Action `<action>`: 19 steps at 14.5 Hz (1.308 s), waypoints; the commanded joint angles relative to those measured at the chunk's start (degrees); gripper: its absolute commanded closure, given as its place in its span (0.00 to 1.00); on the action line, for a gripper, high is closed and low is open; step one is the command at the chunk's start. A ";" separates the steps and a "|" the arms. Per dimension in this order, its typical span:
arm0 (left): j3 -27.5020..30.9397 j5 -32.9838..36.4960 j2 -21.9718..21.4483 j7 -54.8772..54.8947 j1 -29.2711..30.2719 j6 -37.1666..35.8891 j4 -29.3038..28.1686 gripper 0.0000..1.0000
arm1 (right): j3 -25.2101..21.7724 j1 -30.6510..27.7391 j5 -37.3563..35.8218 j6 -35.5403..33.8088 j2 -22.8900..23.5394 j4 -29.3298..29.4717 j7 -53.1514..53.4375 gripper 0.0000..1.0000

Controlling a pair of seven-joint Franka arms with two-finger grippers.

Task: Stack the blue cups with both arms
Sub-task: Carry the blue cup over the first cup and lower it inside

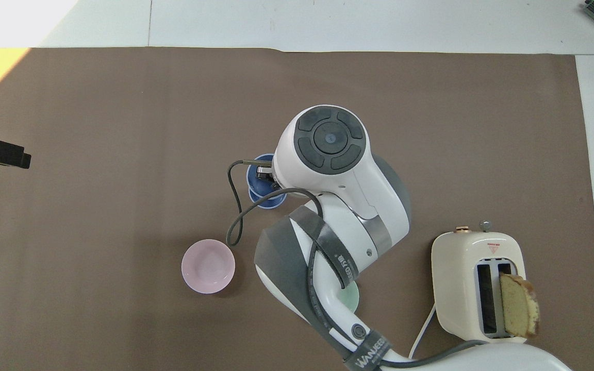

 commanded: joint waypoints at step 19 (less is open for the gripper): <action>-0.63 0.57 0.27 0.55 0.87 -1.05 1.15 0.00 | 0.09 0.16 -1.40 7.72 3.22 -5.17 4.38 0.00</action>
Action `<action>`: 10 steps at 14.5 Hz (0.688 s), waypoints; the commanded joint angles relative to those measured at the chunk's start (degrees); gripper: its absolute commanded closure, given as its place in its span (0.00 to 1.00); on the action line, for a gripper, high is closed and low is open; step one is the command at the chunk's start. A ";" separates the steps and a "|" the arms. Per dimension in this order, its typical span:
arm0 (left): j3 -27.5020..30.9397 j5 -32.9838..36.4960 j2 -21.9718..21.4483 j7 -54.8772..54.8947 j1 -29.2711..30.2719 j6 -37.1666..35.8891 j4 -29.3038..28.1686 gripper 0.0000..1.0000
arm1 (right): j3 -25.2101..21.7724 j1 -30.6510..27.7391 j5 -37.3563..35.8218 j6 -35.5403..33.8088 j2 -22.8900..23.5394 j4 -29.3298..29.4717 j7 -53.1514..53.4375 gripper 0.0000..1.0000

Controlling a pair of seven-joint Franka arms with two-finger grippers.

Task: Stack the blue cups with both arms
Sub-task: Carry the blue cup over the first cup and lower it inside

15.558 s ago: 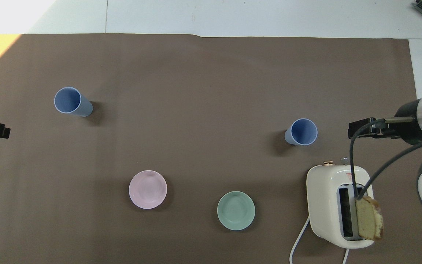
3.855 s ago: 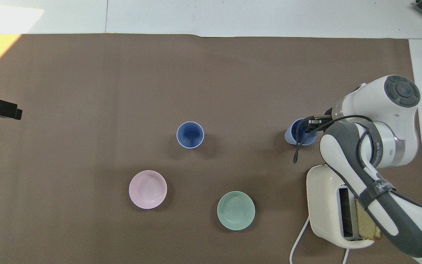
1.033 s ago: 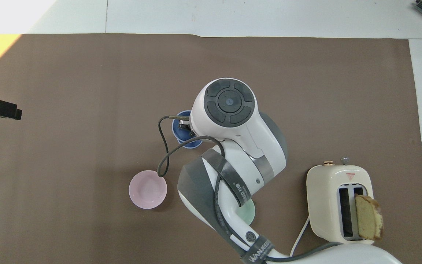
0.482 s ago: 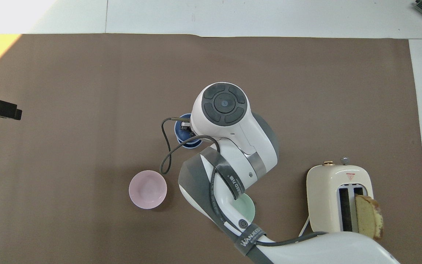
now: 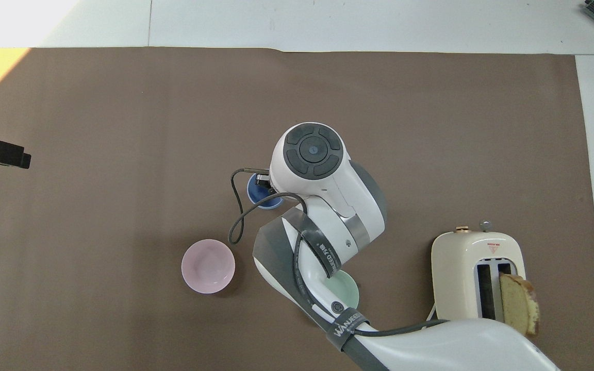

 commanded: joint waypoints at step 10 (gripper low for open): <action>-0.63 0.57 0.27 0.55 0.87 -1.05 1.15 0.00 | -0.64 -6.44 -2.28 -13.28 -9.28 4.15 -7.29 0.00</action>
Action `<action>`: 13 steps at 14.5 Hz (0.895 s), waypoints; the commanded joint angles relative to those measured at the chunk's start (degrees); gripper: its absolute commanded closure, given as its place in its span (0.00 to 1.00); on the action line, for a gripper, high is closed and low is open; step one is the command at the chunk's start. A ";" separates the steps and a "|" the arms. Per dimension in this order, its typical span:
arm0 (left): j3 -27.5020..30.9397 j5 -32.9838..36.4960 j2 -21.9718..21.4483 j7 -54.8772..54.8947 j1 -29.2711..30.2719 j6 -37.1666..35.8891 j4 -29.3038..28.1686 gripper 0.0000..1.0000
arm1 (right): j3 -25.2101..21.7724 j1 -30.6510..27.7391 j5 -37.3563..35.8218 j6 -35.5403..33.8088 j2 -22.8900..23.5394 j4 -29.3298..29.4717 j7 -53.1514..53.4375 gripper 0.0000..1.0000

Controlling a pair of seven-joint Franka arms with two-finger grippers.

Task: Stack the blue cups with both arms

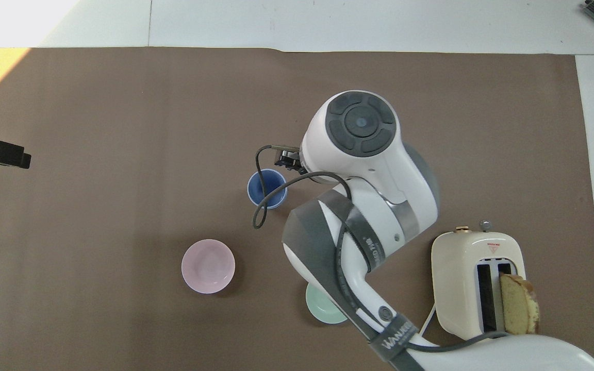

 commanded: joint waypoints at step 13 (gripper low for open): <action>-0.63 0.57 0.27 0.55 0.95 -1.14 1.15 0.00 | -2.39 -18.11 -1.48 -20.08 -18.01 -0.96 -29.71 0.00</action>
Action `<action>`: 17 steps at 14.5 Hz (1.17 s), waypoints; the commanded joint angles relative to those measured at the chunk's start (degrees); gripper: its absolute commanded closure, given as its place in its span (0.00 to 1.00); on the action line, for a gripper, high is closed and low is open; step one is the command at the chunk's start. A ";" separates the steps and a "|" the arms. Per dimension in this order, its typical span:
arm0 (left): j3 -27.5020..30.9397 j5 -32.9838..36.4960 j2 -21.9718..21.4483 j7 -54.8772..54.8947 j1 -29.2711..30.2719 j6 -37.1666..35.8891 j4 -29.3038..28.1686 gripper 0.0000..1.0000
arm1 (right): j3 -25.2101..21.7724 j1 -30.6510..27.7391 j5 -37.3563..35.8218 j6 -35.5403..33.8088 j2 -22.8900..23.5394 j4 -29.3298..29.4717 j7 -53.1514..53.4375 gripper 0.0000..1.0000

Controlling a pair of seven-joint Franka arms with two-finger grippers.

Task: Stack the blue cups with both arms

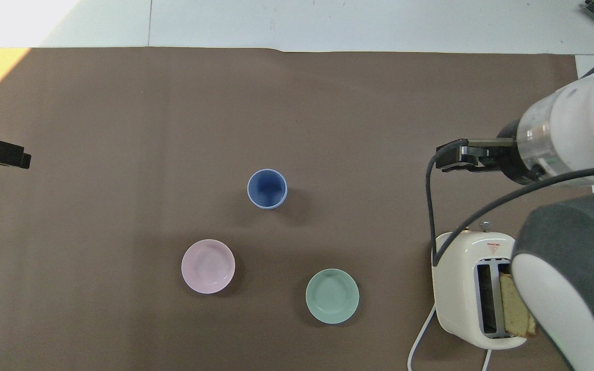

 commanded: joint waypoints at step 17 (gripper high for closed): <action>-0.63 0.48 0.27 0.37 0.95 -0.86 1.15 0.00 | -0.17 -6.30 4.58 6.35 -2.68 -8.97 -5.18 0.00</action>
